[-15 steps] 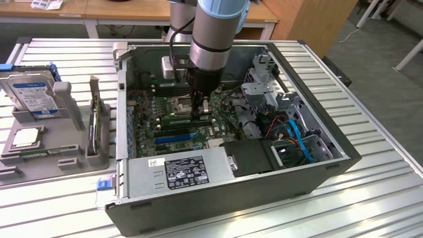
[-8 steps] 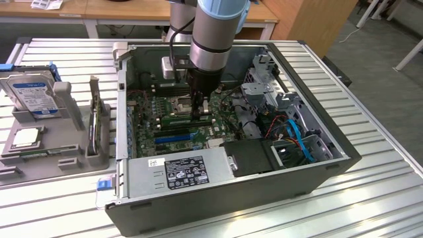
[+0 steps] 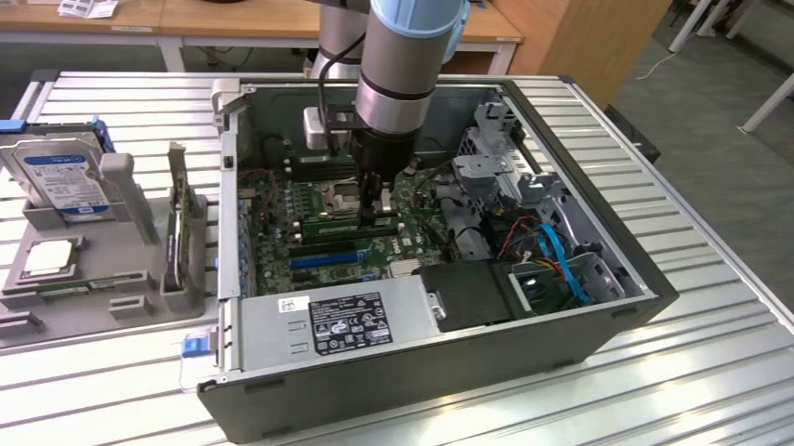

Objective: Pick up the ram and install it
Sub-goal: 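Insert the ram into the slot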

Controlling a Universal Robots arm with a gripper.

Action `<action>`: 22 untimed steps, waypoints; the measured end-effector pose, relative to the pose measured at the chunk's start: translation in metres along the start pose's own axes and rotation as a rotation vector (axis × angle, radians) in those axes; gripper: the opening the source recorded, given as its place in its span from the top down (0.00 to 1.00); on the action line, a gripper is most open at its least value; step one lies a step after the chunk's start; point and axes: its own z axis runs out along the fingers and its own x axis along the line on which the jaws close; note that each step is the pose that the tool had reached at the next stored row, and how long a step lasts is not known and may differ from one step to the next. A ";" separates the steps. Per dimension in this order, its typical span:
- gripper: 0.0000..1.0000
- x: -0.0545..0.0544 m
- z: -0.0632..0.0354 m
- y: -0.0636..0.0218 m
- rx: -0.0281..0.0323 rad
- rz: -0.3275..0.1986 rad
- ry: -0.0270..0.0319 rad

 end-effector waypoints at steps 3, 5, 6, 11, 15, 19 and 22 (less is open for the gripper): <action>0.89 0.000 0.0006 0.0000 0.0002 0.000 -0.0003; 0.89 0.000 0.0006 0.0000 0.0001 0.000 -0.0002; 0.89 0.000 0.0006 0.0000 0.0000 0.000 -0.0002; 0.89 0.000 0.0006 0.0000 0.0001 0.000 -0.0001; 0.76 0.000 0.0006 0.0000 0.0000 0.000 -0.0001; 0.69 0.000 0.0006 0.0000 0.0001 0.000 -0.0002; 0.69 0.000 0.0000 0.0000 0.0000 0.000 0.0000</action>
